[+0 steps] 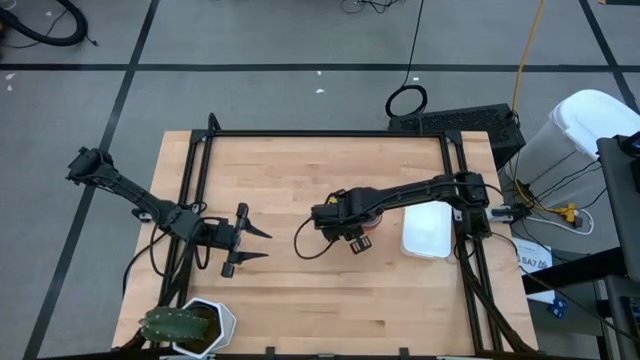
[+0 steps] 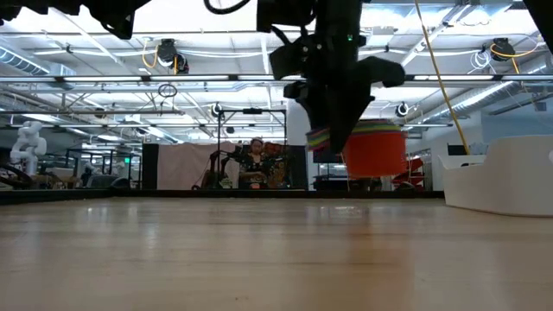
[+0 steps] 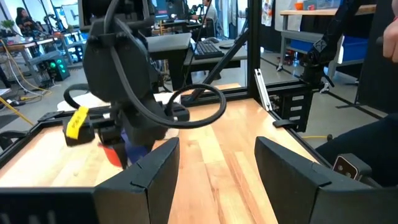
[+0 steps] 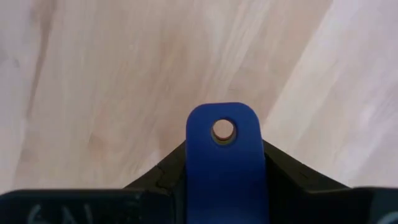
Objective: Nest measuring cups in basket
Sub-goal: Put the nested measuring cups into the white bin
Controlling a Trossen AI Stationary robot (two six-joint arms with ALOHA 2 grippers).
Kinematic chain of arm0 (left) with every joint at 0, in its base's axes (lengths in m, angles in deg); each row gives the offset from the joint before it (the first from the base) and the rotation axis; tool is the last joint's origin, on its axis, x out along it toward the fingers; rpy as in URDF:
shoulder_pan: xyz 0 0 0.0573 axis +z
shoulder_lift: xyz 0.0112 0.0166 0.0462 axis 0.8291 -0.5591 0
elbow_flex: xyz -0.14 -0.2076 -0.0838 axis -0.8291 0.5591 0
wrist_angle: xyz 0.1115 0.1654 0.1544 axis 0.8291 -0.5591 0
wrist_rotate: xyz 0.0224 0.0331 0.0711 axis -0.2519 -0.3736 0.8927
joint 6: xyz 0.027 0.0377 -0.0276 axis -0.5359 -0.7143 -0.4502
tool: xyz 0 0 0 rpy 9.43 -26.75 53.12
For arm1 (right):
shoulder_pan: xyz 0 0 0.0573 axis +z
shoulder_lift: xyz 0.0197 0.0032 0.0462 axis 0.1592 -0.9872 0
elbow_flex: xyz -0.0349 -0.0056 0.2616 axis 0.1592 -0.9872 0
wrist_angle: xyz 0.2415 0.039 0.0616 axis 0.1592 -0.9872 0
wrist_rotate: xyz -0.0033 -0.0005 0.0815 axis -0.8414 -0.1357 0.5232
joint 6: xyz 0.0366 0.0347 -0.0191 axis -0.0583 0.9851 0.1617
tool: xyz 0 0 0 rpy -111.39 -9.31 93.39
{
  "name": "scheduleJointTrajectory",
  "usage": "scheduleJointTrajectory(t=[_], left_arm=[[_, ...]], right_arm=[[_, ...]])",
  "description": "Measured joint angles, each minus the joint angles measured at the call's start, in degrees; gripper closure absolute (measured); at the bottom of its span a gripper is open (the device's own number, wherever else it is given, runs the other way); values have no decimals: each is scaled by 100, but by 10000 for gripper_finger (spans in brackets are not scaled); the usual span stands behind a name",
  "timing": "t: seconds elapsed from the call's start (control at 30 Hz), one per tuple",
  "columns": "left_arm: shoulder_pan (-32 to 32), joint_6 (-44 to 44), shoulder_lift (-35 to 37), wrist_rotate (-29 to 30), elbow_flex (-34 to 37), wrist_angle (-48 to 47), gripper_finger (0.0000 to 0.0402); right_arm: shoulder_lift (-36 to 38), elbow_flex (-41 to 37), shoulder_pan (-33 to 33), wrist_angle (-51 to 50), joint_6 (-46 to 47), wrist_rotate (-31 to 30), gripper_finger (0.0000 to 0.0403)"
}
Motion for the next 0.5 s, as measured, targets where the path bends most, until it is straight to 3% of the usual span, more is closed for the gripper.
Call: scheduleJointTrajectory(t=[0.5], left_arm=[[0,51,0,1,0,-28,190]], right_arm=[[571,0,-2,-1113,353,-310,275]])
